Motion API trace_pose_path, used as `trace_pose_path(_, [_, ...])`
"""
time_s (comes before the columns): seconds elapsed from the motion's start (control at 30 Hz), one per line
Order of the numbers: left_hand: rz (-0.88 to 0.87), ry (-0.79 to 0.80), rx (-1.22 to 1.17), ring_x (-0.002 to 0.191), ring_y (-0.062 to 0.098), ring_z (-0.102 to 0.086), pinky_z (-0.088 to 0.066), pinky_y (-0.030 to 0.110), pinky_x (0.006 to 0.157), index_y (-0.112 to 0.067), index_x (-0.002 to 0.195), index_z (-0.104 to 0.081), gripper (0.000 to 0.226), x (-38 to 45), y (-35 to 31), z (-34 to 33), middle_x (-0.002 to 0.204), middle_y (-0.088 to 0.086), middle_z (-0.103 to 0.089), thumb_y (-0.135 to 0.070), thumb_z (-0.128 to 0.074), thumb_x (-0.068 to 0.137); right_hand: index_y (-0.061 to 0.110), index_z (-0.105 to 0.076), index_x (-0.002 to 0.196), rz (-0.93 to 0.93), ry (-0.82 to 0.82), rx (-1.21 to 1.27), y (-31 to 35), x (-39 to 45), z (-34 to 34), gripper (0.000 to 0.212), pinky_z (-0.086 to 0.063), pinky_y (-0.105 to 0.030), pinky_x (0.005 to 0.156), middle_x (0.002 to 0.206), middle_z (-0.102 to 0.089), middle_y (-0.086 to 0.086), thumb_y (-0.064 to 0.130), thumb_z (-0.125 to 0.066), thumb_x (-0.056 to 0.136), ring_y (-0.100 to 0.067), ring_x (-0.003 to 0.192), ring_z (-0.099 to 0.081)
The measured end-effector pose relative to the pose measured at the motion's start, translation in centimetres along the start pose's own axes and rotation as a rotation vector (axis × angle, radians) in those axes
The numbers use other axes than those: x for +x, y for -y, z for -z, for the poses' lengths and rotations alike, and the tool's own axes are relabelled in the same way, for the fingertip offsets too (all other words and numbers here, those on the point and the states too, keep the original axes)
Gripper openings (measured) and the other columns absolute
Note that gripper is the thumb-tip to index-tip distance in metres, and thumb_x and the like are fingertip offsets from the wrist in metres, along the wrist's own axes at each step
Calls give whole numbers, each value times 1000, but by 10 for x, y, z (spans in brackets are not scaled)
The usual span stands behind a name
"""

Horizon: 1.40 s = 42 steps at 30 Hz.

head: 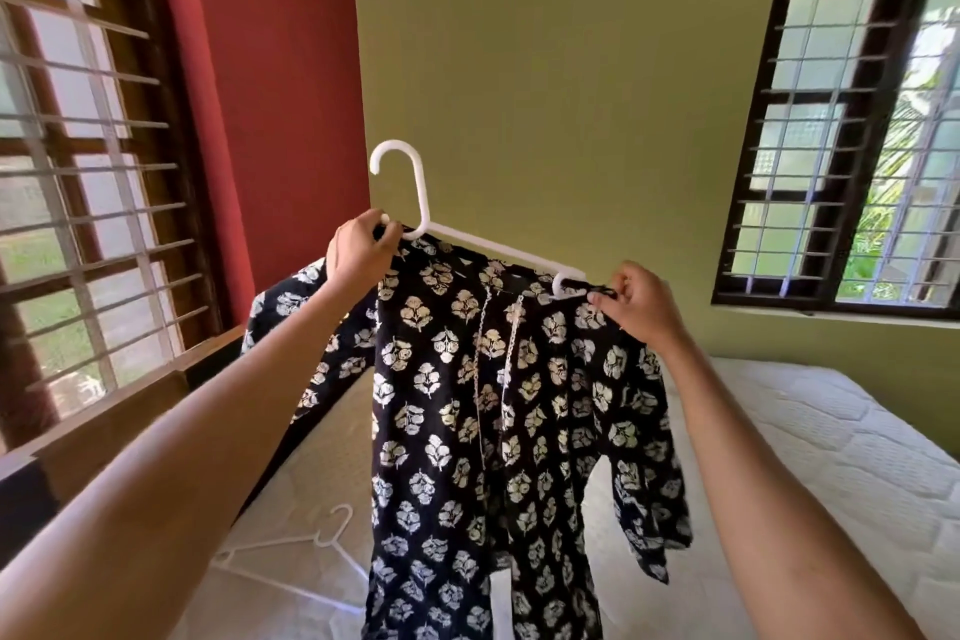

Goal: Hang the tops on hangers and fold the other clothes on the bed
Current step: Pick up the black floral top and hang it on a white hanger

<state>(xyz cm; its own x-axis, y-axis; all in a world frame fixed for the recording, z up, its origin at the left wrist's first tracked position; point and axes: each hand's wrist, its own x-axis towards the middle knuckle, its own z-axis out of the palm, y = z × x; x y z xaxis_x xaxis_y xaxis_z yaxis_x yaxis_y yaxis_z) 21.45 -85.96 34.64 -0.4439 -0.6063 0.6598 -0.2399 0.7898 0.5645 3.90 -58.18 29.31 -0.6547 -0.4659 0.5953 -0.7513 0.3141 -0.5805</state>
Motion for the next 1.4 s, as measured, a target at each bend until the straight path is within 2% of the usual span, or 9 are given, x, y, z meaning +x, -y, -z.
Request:
trace_pose_path(0.13, [27,-28,-8,62,23,-48,-36,29,56,-13,78,-52,16,5,0,2,69,5,-54,-23,-46,89,11,-34,95,76,-123,91,7,-1,1,41,-33,-7,37,53,-37,5,5,-71,79,-10,41,-32])
trace_pose_path(0.43, [-70,66,9,61,21,-46,-33,27,56,-12,82,-48,13,1,4,-8,69,4,-52,-19,-47,94,21,-50,83,94,7,355,32,7,7,22,-31,-8,38,52,-43,1,5,-64,85,1,34,-35])
trace_pose_path(0.73, [-22,-15,-85,63,21,-48,-41,32,61,-8,83,-54,16,5,13,-4,69,4,-54,-20,-49,92,24,-42,69,-23,299,-308,20,16,8,31,-31,-18,54,76,-55,2,17,-69,82,-5,57,-40])
trace_pose_path(0.9, [-186,-39,32,72,20,-44,-30,30,68,-3,83,-56,18,-5,2,-4,73,6,-52,-19,-53,91,15,-57,117,-86,395,-717,32,13,3,31,-31,-36,101,115,-62,-1,14,-62,87,-18,105,-56])
trace_pose_path(1.1, [-164,-88,57,72,25,-52,-43,38,72,-5,83,-52,23,-7,8,-9,78,8,-58,-25,-48,94,15,-38,140,94,258,-567,47,19,5,63,-32,-35,108,142,-46,-4,13,-66,84,-22,127,-47])
trace_pose_path(1.2, [-52,-61,6,75,26,-52,-41,38,68,-3,90,-50,30,-7,2,-13,84,9,-56,-31,-42,98,11,-61,118,269,83,-316,64,15,5,32,-51,-38,89,109,-68,-8,16,-64,86,-17,75,-66])
trace_pose_path(1.27, [-9,-32,-47,74,23,-47,-37,34,65,-6,88,-45,28,-8,-2,-15,82,5,-52,-31,-40,99,11,-69,96,401,-247,-333,67,19,6,12,-51,-43,82,81,-71,-3,16,-64,86,-11,57,-56])
trace_pose_path(1.33, [47,21,-179,70,21,-45,-34,31,56,-9,86,-42,23,-6,-6,-14,74,1,-49,-28,-40,100,13,-66,103,366,-452,-451,64,26,10,22,-42,-39,85,97,-70,-7,25,-61,85,-21,82,-62])
trace_pose_path(1.4, [73,80,-275,60,17,-41,-31,22,45,-9,82,-42,25,-4,-12,-13,66,-2,-45,-26,-39,100,15,-43,136,155,-241,-578,57,38,10,58,-32,-44,101,139,-48,-11,47,-52,88,-30,126,-45])
